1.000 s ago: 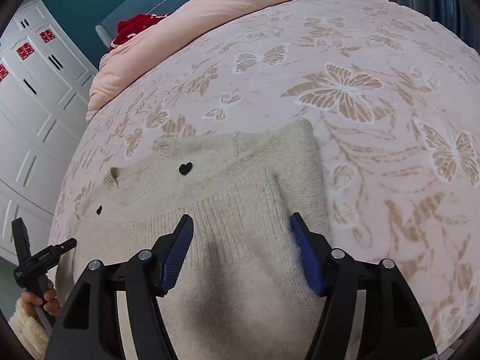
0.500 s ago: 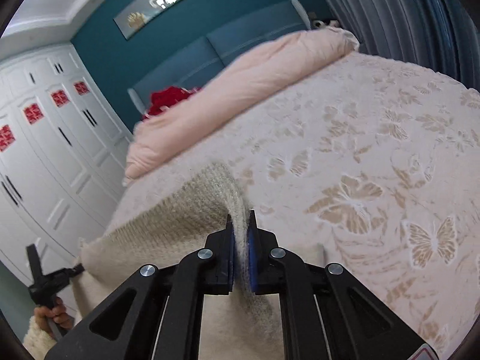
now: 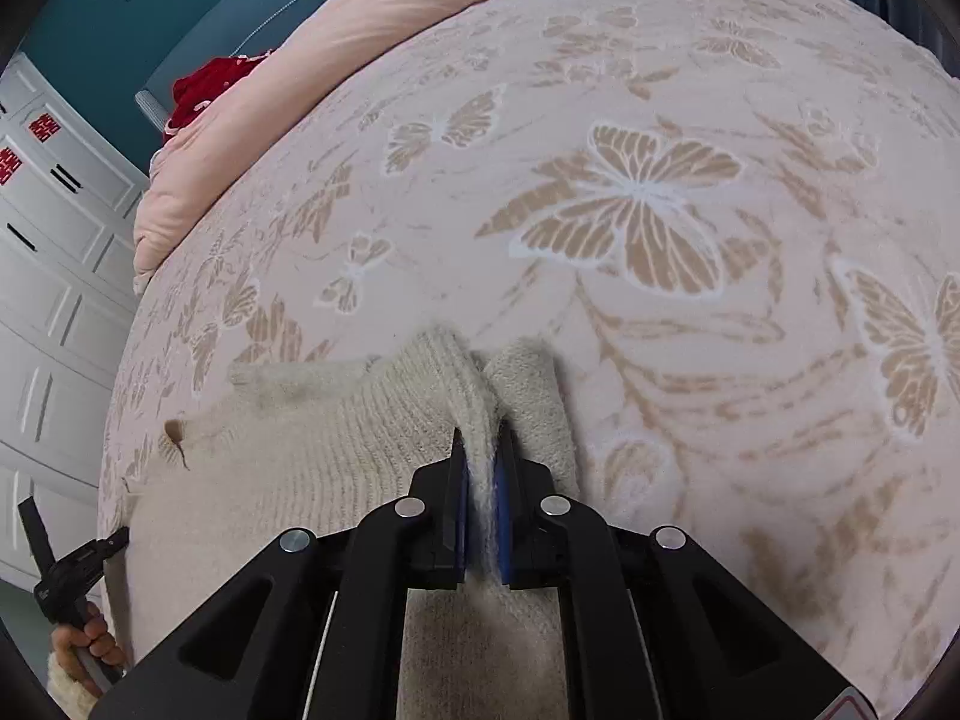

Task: Fold small clothes

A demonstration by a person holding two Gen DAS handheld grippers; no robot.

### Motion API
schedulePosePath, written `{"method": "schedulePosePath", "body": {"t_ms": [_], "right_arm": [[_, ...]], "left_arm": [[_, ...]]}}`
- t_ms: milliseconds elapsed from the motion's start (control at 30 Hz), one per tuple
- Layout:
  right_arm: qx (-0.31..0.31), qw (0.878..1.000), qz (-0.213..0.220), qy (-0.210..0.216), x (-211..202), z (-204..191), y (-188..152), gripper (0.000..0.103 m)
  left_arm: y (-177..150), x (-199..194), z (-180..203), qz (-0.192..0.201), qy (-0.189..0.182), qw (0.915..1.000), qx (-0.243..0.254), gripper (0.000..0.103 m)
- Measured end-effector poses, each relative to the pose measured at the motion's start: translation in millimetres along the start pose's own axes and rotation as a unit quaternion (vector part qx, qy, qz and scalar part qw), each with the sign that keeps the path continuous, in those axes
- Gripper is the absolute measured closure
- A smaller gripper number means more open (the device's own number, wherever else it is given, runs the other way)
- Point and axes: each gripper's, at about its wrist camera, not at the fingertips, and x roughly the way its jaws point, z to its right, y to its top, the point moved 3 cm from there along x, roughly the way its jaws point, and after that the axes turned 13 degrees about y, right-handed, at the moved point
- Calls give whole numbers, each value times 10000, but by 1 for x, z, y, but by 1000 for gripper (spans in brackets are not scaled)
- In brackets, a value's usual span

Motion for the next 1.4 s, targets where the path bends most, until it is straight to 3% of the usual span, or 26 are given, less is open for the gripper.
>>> {"method": "schedulePosePath", "body": {"t_ms": [67, 167, 233, 333, 367, 467, 500, 567, 700, 800, 833, 900, 1000, 1033, 1133, 1267, 1333, 1400], "right_arm": [[10, 9999, 125, 33, -11, -9, 0, 89], [-370, 9970, 648, -211, -55, -35, -9, 84], [-854, 9926, 832, -226, -81, -64, -29, 84], [-1452, 9881, 464, 184, -85, -112, -79, 87], [-1560, 9867, 235, 401, -78, -130, -103, 90], [-1800, 9783, -441, 931, -46, -175, -164, 96], [-1930, 9747, -585, 965, -34, -185, -180, 96], [-1999, 9727, -824, 846, -14, -187, -197, 97], [-1413, 9884, -548, 87, -25, -122, -177, 102], [-602, 9961, -109, -631, -66, -34, -156, 103], [-356, 9971, -29, -676, -79, -8, -153, 103], [-54, 9995, -31, -298, -96, 16, -151, 103], [-523, 9955, 86, -792, -110, -7, -149, 100], [-555, 9964, 158, -623, -113, -19, -147, 94], [-771, 9969, 146, -64, -100, -62, -131, 94], [-1359, 9889, -303, 516, -39, -131, -118, 94], [-1644, 9822, -683, 591, -2, -156, -124, 94], [-1941, 9747, -1037, 388, 34, -164, -130, 97]], "left_arm": [[-3, -8, 2, 158, 24, 9998, 104, 85], [-13, -42, -6, 532, 256, 9981, 165, 57], [-28, -75, -11, 829, 243, 9960, 225, 51], [-64, -117, -3, 952, -92, 9951, 253, 48], [-79, -126, 5, 898, -233, 9953, 270, 43], [-124, -132, 36, 624, -481, 9961, 402, 42], [-136, -127, 46, 532, -466, 9962, 512, 42], [-152, -113, 56, 403, -79, 9967, 701, 42], [-163, -87, 31, 212, 480, 9960, 727, 41], [-167, -74, -4, -8, 311, 9989, 349, 40], [-169, -73, -9, 5, 191, 9993, 333, 40], [-173, -74, -8, 119, 215, 9984, 505, 40], [-171, -91, 0, 219, 206, 9981, 537, 42], [-167, -99, 2, 275, 78, 9986, 436, 42], [-145, -117, 11, 390, -242, 9985, 289, 41], [-113, -115, 42, 547, -206, 9968, 554, 36], [-106, -98, 57, 520, 27, 9958, 747, 36], [-104, -70, 64, 264, 224, 9954, 889, 35]]}}
